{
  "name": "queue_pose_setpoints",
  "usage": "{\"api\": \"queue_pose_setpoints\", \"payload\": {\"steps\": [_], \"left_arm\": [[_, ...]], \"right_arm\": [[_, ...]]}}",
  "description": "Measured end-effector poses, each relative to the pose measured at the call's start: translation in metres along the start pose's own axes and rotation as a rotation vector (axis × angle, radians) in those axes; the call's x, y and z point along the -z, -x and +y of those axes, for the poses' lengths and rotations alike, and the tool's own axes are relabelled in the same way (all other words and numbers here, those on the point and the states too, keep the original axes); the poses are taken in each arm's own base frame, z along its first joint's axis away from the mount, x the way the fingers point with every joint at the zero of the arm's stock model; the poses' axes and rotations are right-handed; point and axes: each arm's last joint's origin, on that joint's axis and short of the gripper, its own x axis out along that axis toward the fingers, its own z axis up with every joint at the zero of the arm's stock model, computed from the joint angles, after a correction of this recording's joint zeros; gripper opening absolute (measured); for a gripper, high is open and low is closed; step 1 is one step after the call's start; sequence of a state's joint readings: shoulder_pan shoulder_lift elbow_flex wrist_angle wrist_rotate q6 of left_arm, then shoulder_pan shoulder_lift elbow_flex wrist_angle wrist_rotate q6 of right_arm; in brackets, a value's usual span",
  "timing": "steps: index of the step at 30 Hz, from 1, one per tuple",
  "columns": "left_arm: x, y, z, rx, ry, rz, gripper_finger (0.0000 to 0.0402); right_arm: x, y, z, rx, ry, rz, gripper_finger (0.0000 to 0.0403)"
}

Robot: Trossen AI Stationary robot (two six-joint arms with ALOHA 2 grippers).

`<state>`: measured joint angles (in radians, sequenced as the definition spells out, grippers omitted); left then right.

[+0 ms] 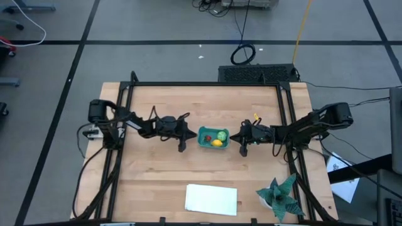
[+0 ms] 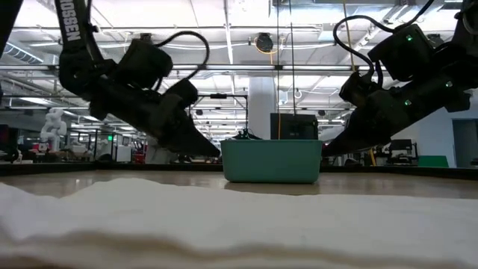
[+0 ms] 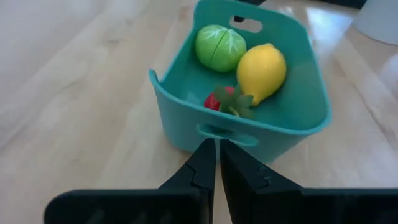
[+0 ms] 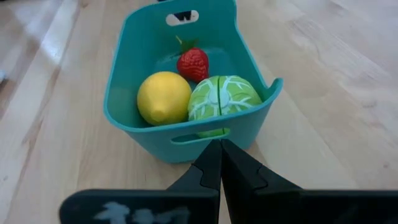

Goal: Pick and placing Produce into tupperware
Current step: Adjust the blue bin

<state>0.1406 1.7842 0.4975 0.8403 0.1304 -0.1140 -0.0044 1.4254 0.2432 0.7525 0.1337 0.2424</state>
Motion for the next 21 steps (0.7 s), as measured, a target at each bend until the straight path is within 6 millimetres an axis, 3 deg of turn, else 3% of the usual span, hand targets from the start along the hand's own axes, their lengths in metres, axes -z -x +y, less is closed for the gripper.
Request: {"api": "queue_pose_setpoints", "payload": {"steps": [8,21], "left_arm": [[0.001,-0.015,0.001,0.026,0.003,0.029,0.0026],[0.001,-0.016,-0.005,0.066,-0.007,0.033,0.0026]], "right_arm": [[0.000,0.000,0.000,0.000,0.000,0.001,0.0000],[0.000,0.000,0.000,0.000,0.000,-0.001,0.0000]]}}
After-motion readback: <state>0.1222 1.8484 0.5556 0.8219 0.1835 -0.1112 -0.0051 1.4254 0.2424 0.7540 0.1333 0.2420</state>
